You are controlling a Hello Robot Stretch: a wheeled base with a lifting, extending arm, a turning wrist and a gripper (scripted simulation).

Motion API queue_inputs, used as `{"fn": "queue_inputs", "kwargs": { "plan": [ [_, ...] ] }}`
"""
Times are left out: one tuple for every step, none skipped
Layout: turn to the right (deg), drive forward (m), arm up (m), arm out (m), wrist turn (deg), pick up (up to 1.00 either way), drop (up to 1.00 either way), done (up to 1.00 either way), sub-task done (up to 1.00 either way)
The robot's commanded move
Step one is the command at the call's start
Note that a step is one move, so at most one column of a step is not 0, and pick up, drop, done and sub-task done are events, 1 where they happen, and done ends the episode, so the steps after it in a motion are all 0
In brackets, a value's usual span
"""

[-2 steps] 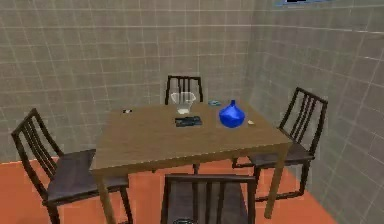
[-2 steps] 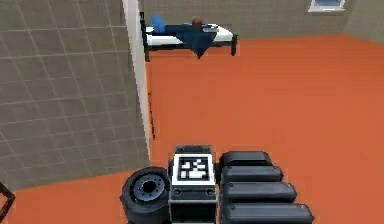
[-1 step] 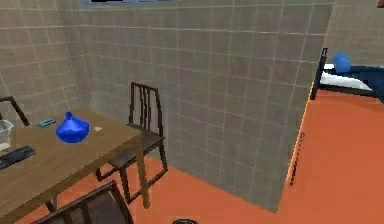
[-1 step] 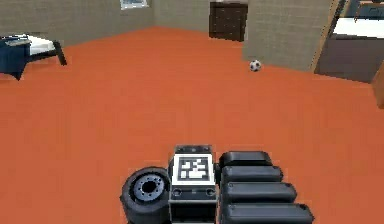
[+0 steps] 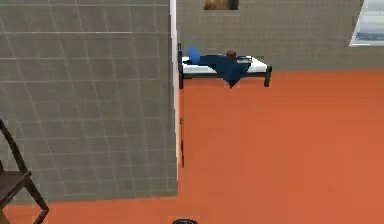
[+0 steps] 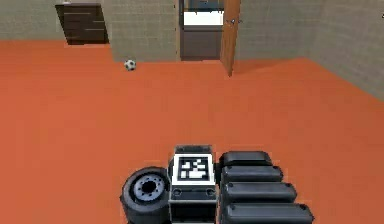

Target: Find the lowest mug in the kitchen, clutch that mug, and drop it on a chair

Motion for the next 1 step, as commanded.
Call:
{"fn": "queue_inputs", "kwargs": {
  "plan": [
    [-45.0,0.00,0.00,0.00,0.0,0.00,0.00,0.00,0.00]
  ]
}}
